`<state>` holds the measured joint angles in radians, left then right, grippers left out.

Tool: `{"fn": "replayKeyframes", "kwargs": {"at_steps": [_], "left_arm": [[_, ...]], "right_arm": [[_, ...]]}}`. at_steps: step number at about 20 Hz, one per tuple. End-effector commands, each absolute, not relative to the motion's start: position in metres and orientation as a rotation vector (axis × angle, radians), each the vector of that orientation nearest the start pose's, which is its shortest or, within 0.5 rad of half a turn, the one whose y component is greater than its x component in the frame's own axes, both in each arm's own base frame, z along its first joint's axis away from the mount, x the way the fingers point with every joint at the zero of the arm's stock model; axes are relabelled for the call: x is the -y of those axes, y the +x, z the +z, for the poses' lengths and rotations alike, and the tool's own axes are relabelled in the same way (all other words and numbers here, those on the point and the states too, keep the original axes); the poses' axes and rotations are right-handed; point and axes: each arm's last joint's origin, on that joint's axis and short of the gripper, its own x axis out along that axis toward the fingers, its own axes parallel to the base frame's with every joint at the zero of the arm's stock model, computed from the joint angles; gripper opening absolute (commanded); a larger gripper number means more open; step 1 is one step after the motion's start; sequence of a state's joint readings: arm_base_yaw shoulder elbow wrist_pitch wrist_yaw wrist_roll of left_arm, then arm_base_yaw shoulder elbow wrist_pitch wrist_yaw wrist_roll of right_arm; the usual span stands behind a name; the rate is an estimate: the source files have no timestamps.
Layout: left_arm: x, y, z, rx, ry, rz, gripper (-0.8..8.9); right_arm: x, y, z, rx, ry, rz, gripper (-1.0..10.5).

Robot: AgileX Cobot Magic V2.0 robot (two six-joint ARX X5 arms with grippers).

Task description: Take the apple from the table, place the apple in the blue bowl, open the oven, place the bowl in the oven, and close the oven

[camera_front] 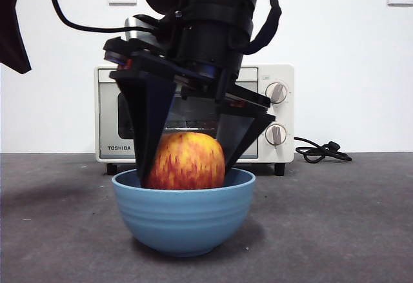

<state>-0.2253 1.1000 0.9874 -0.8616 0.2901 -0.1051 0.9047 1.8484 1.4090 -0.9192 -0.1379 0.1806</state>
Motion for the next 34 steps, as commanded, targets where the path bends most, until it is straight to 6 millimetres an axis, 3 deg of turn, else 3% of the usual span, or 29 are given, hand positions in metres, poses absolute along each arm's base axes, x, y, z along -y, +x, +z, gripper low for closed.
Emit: {"fn": "replayKeyframes", "kwargs": {"at_steps": [1, 5, 8, 10, 13, 18, 21, 25, 30, 34], "left_arm": [[0.054, 0.197, 0.292, -1.005, -0.116, -0.426, -0.04], [0.055, 0.199, 0.293, -0.978, -0.117, -0.431, -0.04], [0.057, 0.207, 0.3, -0.878, -0.129, -0.446, -0.05], [0.06, 0.215, 0.306, -0.82, -0.19, -0.488, -0.05], [0.068, 0.239, 0.319, -0.769, -0.237, -0.567, -0.05], [0.082, 0.297, 0.348, -0.732, -0.243, -0.602, -0.05], [0.092, 0.334, 0.352, -0.744, -0.26, -0.647, -0.05], [0.103, 0.372, 0.343, -0.778, -0.289, -0.689, -0.05], [0.11, 0.396, 0.326, -0.8, -0.307, -0.668, -0.05], [0.113, 0.407, 0.306, -0.853, -0.306, -0.604, -0.05]], "right_arm": [[-0.287, 0.218, 0.21, -1.383, -0.388, 0.74, 6.0], [-0.285, 0.217, 0.213, -1.38, -0.394, 0.746, 6.0], [-0.272, 0.21, 0.241, -1.305, -0.414, 0.7, 5.9], [-0.26, 0.201, 0.265, -1.255, -0.396, 0.691, 4.3], [-0.238, 0.188, 0.3, -1.146, -0.381, 0.623, 0.3], [-0.204, 0.166, 0.338, -0.992, -0.354, 0.517, 0.0], [-0.177, 0.159, 0.333, -0.993, -0.334, 0.439, -0.1], [-0.14, 0.152, 0.309, -1.042, -0.246, 0.344, -0.1], [-0.105, 0.143, 0.283, -1.112, -0.086, 0.327, -0.1], [-0.095, 0.136, 0.278, -1.137, -0.002, 0.356, -0.1]]}}
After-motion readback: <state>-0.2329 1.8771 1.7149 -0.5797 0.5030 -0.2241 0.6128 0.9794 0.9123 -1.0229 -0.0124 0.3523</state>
